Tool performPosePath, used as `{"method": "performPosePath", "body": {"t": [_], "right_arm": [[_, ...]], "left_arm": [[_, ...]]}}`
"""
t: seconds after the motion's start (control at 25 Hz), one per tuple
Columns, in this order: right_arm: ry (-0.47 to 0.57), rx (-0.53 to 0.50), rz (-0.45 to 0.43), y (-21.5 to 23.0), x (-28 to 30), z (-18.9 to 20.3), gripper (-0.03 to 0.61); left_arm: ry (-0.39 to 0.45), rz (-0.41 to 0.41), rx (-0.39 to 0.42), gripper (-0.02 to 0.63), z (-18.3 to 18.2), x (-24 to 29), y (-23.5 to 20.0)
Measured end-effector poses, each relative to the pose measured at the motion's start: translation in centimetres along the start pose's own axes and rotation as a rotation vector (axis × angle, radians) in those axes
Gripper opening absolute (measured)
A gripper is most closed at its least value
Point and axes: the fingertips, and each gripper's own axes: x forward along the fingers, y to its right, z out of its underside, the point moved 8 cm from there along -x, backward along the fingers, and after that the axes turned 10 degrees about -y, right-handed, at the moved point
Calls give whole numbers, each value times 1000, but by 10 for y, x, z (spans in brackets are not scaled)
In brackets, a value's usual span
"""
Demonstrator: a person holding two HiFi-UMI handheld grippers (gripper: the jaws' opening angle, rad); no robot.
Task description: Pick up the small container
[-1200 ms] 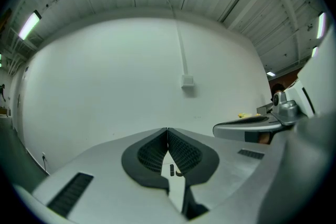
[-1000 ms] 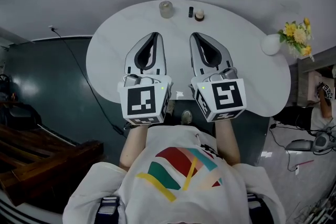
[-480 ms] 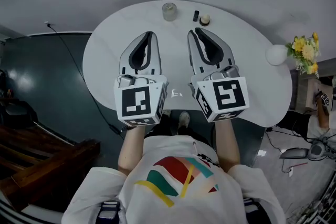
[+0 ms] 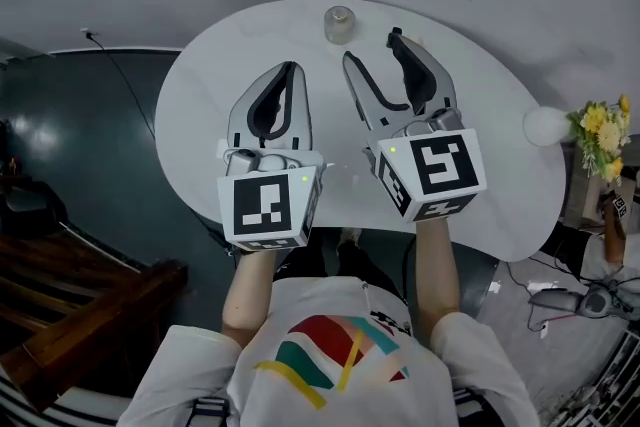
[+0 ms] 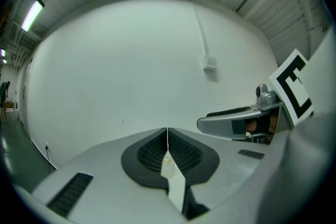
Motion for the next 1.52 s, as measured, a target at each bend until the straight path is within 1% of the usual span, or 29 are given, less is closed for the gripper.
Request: {"method": "performPosePath", "body": {"t": [0.12,0.24,0.48,0.68,0.92,1.12,1.36,1.52], "right_arm": [[-20,-12,0,3,21,-1,252],[-42,-19,7,7,39,2,268],[-85,-33,50,13,74,11,313],[-134,-43,68,24,100,21,318],[-222,-38,74,31,130,35,318],[-265,-28,71,36,150,47,318],[-310,-22,82,42,172,64,318],[-326,-14,94,47,181,73,318]], "left_arm": [[4,-13,1,17,1,9,-8],[15,-16,-15,18,3,16,-13],[-6,-15,-37,18,13,30,-25],[-38,-10,-65,18,24,45,-27],[-95,3,-90,18,43,62,-32],[-116,24,-82,18,50,72,-34],[-122,-10,-87,17,58,78,-39],[-130,-12,-107,15,65,78,-41]]}}
